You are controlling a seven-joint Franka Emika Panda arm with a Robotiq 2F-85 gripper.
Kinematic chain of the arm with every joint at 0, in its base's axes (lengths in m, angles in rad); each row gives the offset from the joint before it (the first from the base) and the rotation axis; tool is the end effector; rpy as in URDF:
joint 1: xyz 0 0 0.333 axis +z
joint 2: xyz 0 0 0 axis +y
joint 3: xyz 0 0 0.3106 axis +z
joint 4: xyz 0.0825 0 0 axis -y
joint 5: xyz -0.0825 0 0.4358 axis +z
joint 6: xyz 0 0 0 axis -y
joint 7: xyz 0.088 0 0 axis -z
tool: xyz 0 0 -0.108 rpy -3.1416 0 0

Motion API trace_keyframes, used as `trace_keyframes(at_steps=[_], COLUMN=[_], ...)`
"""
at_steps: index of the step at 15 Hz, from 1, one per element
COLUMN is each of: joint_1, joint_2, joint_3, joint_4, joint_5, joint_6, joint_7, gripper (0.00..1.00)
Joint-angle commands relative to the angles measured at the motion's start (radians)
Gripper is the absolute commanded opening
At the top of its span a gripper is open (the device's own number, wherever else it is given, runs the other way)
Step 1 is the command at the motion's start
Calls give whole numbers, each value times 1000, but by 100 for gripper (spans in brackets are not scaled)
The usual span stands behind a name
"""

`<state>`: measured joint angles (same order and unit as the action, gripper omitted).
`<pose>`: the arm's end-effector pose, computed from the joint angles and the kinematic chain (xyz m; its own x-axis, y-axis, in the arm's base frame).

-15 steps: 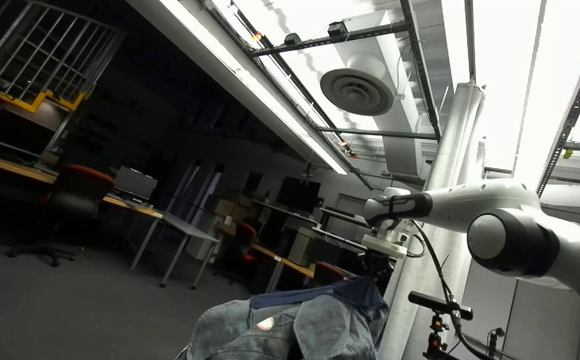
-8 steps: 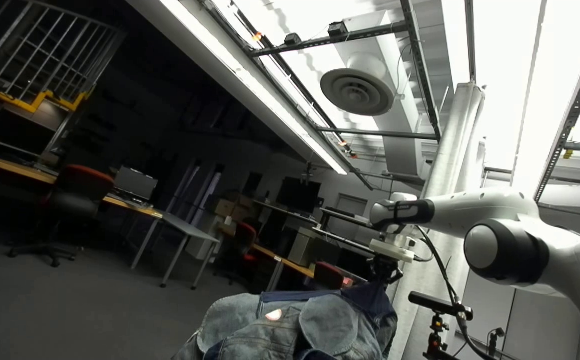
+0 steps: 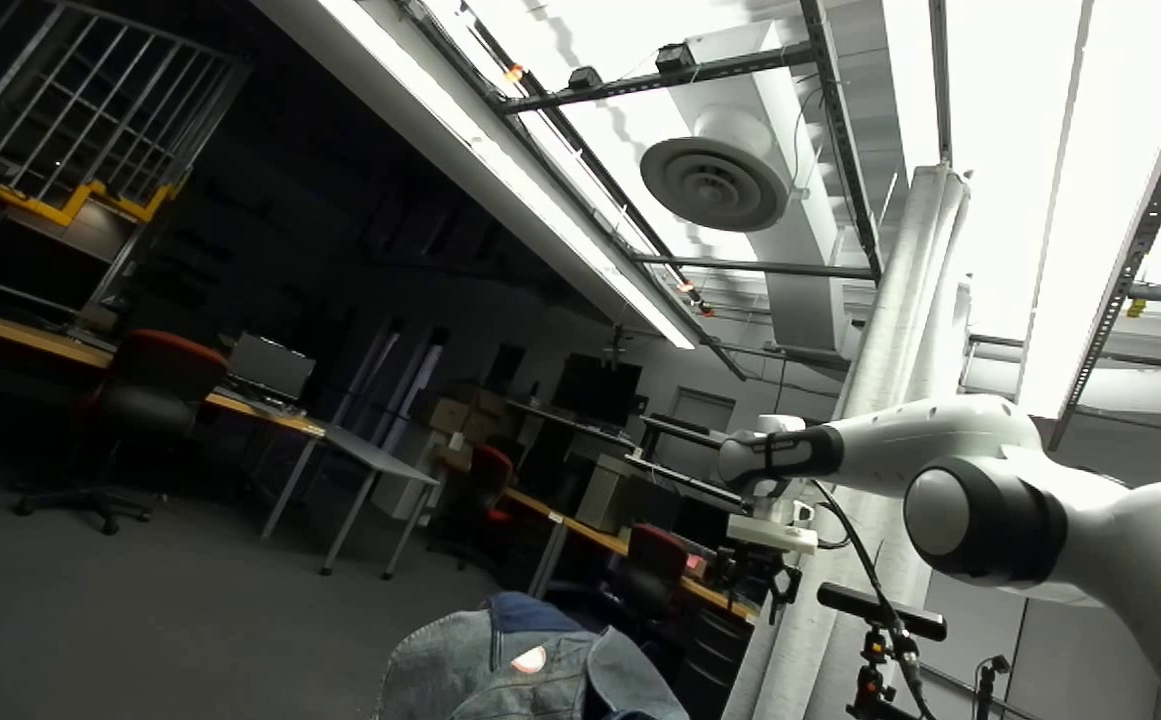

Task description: Remove the jean jacket from the backrest of the chair, place the jacket on the backrest, remove the jacket from the backrest

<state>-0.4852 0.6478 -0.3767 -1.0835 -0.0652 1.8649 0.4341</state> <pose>0.5772 -0.5456 0.4727 0.3806 -0.8864 0.2634 -0.9212 -0.3386 0.1915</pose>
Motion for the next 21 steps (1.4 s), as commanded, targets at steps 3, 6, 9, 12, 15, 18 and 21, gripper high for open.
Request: trace_keyframes(at_steps=[3,6,9,12,15,18,21], joint_1=[54,96,142,184,224,262,297], joint_2=[-44,-80,-129,-183,-240,-283,-301], joint_3=[18,33,54,81,108,132,143], joint_4=[-30,-49,-105,-205,-342,-479,-582], joint_5=[-28,-22,-14,-2,11,21,39], joint_6=[4,14,37,61,103,164,197], joint_7=[-38,-45,-39,-26,-5,33,73], gripper=[100,100,100,100,100,100,100])
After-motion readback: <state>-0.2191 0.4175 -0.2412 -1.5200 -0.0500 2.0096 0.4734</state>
